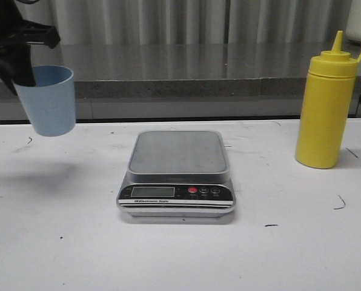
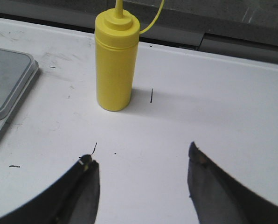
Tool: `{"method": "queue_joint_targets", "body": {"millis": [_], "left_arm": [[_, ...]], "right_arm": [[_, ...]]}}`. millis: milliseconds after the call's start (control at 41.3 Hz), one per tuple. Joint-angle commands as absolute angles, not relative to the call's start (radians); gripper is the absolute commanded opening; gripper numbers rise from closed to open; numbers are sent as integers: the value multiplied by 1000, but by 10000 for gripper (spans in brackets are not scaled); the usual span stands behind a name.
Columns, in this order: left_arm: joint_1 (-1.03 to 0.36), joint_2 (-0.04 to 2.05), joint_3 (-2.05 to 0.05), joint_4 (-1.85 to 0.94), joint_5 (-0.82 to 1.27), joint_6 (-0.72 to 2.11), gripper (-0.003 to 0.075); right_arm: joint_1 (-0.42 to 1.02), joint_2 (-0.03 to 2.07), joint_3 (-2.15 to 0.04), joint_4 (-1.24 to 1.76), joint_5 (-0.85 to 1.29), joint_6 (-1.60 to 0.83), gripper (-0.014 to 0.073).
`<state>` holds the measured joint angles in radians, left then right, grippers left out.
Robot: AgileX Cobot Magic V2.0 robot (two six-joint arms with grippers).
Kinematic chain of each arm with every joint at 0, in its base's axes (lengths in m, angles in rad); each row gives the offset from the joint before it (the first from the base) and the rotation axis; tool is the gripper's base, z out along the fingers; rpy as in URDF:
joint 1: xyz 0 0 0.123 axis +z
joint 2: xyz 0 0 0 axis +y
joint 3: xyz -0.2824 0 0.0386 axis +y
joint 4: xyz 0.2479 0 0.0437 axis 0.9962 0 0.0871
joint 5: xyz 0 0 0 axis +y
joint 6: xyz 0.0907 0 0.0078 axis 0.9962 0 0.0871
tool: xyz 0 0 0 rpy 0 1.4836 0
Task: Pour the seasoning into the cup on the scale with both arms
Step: 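Carry the cup over the scale and lower it onto the platform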
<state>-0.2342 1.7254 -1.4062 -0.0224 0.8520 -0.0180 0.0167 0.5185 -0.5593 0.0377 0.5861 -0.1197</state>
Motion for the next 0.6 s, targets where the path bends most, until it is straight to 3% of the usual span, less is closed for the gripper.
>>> {"method": "queue_joint_targets", "body": {"millis": [0, 314, 580], "left_arm": [[-289, 1669, -1448, -36, 840, -13, -20], [-474, 1681, -1464, -36, 791, -13, -20], [-521, 1781, -1617, -38, 865, -31, -20]], "right_arm": [[15, 528, -585, 38, 518, -127, 445], [15, 528, -585, 38, 518, -127, 445], [15, 528, -585, 38, 518, -127, 445]]}}
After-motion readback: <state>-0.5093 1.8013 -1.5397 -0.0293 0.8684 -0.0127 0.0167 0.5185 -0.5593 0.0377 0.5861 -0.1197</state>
